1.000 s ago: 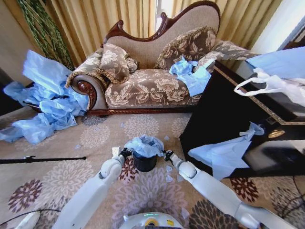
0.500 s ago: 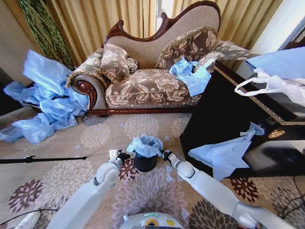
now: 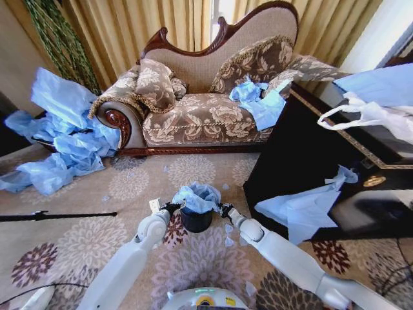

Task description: Place a garbage bag over the trash bin.

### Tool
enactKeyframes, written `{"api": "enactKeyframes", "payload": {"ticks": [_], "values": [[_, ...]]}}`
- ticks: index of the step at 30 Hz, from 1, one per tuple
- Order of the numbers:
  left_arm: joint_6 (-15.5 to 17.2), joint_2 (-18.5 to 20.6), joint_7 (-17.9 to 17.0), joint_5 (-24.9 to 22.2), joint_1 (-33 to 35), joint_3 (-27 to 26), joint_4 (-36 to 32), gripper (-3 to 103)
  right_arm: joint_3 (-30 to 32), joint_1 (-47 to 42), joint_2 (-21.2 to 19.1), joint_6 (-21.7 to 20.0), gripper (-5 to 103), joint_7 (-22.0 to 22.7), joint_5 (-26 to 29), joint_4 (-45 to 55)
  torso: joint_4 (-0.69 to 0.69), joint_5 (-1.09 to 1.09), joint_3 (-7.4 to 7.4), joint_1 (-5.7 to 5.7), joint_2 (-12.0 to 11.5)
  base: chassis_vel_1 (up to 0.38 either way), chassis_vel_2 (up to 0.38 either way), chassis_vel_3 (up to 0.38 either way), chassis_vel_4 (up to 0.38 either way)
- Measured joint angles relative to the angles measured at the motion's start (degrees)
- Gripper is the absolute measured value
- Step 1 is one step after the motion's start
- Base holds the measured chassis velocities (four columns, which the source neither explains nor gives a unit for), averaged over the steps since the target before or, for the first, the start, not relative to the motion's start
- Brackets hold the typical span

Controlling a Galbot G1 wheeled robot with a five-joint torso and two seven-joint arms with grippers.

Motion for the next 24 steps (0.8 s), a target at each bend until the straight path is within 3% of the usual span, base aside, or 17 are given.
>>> {"api": "enactKeyframes", "payload": {"ticks": [2,4,5,8,9,11,12,13,15,16,18,22,24], "values": [[0.12,0.48,0.0,1.05,0.28,0.0,-0.39,98,0.02,-0.01,0.18,0.02,0,0.01,-0.01,-0.14,0.0,0.0,0.0,0.0,0.0,0.0,0.0,0.0,0.0],[0.86,2.13,0.77,6.34,1.07,0.18,-1.3,98,0.08,-0.09,0.73,0.2,0,0.09,-0.05,-0.41,0.0,0.0,0.0,0.0,0.0,0.0,0.0,0.0,0.0],[0.86,2.13,0.77,6.34,1.07,0.18,-1.3,98,0.08,-0.09,0.73,0.2,0,0.09,-0.05,-0.41,0.0,0.0,0.0,0.0,0.0,0.0,0.0,0.0,0.0],[2.13,5.13,5.59,15.65,2.69,0.37,-2.28,98,0.46,-0.31,1.31,0.39,0,0.23,-0.09,-0.69,0.0,-0.01,0.0,0.0,0.0,0.0,0.0,0.0,0.0],[2.13,5.13,5.59,15.65,2.69,0.37,-2.28,98,0.46,-0.31,1.31,0.39,0,0.23,-0.09,-0.69,0.0,-0.01,0.0,0.0,0.0,0.0,0.0,0.0,0.0],[2.07,6.6,11.08,22.35,3.18,0.35,-1.73,99,0.53,-0.38,1.46,0.7,0,0.23,-0.24,-1.0,0.0,-0.01,0.0,0.0,0.0,0.0,0.0,0.0,0.0],[1.52,8.02,17.15,29.0,3.12,0.42,-0.38,100,0.51,-0.38,1.48,0.93,0,0.23,-0.32,-1.11,-0.01,-0.02,0.0,0.0,0.0,0.0,0.0,0.0,0.0],[1.52,8.02,17.15,29.0,3.12,0.42,-0.38,100,0.51,-0.38,1.48,0.93,0,0.23,-0.32,-1.11,-0.01,-0.02,0.0,0.0,0.0,0.0,0.0,0.0,0.0],[-0.08,9.46,24.77,36.84,2.05,1.08,2.08,100,0.46,-0.35,1.54,0.98,0,0.29,-0.3,-1.1,0.0,0.0,0.0,0.0,0.0,0.0,0.0,0.0,0.0],[-0.08,9.46,24.77,36.84,2.05,1.08,2.08,100,0.46,-0.35,1.54,0.98,0,0.29,-0.3,-1.1,0.0,0.0,0.0,0.0,0.0,0.0,0.0,0.0,0.0],[-3.46,9.95,30.38,43.87,-0.15,2.04,5.98,100,0.46,-0.32,1.48,0.99,0,0.45,-0.27,-0.9,-0.02,-0.01,0.0,0.0,0.0,0.0,0.0,0.0,0.0],[-4.77,9.64,33.38,45.45,-1.61,3.04,8.52,100,0.43,-0.65,0.99,0.99,0,0.57,-0.24,-0.29,-0.02,-0.01,0.0,0.0,0.0,0.0,0.0,0.0,0.0],[-7.65,8.93,35.39,46.49,-2.08,3.52,10.56,100,0.42,-1.0,0.63,0.99,0,0.64,-0.2,0.05,-0.01,0.0,0.0,0.0,0.0,0.0,0.0,0.0,0.0]]}}
